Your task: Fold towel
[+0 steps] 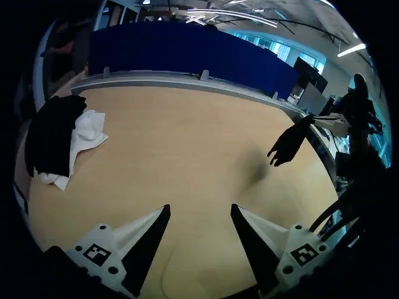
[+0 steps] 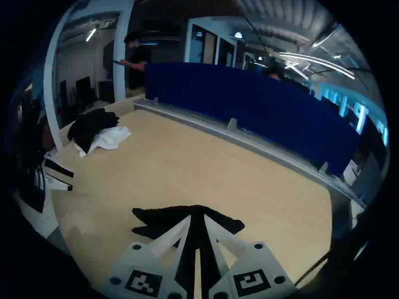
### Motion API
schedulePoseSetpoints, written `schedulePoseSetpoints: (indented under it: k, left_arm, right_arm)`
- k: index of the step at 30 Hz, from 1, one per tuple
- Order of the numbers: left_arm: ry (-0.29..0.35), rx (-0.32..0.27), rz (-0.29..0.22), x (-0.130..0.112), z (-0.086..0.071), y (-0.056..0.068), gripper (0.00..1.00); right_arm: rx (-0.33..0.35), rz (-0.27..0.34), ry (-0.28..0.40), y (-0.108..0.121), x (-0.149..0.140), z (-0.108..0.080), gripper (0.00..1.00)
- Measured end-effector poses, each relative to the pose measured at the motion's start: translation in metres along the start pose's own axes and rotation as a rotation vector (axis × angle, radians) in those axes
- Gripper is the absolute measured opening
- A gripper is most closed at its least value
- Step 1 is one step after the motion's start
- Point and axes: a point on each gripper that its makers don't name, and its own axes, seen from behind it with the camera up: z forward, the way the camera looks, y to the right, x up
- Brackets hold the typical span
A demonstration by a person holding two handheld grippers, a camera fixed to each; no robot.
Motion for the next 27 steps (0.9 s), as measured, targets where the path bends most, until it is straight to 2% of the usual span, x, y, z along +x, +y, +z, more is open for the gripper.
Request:
schedulePoseSetpoints:
  k: [14,22,27]
  left_arm:
    - [-0.027,-0.005,0.013,0.002,0.012,0.017,0.9]
    - [-0.036,0.001,0.025,0.003,0.016,0.022,0.9]
    - [-0.038,0.005,0.025,0.004,0.017,0.024,0.9]
  right_arm:
    - [-0.139,0.079,-0.044,0.136,-0.047,-0.038,0.03]
    - [-0.184,0.099,-0.071,0.19,-0.065,-0.045,0.03]
    - [-0.204,0.114,-0.071,0.21,-0.068,-0.044,0.03]
